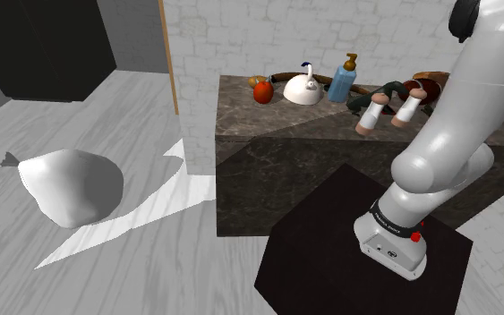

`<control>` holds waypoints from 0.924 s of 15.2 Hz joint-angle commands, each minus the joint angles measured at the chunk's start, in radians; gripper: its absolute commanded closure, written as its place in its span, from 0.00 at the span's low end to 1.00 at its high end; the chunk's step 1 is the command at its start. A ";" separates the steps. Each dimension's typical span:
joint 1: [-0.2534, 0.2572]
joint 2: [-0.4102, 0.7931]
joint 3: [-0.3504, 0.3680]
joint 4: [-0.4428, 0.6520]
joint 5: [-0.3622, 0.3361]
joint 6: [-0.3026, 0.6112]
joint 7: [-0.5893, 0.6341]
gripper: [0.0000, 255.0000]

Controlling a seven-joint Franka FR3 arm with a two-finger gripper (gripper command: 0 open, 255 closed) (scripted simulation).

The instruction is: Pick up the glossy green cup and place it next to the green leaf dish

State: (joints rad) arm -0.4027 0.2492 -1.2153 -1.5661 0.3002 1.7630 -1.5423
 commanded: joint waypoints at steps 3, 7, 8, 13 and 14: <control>-0.182 0.123 0.061 0.102 0.122 -0.041 -0.105 1.00; -0.160 0.118 0.059 0.039 0.120 0.015 -0.111 1.00; -0.156 0.117 0.059 0.025 0.120 0.029 -0.112 1.00; -0.141 0.120 0.061 -0.044 0.127 0.094 -0.124 1.00; -0.139 0.121 0.063 -0.056 0.129 0.107 -0.126 1.00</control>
State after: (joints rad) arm -0.5467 0.3723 -1.1516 -1.6055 0.4299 1.8544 -1.6659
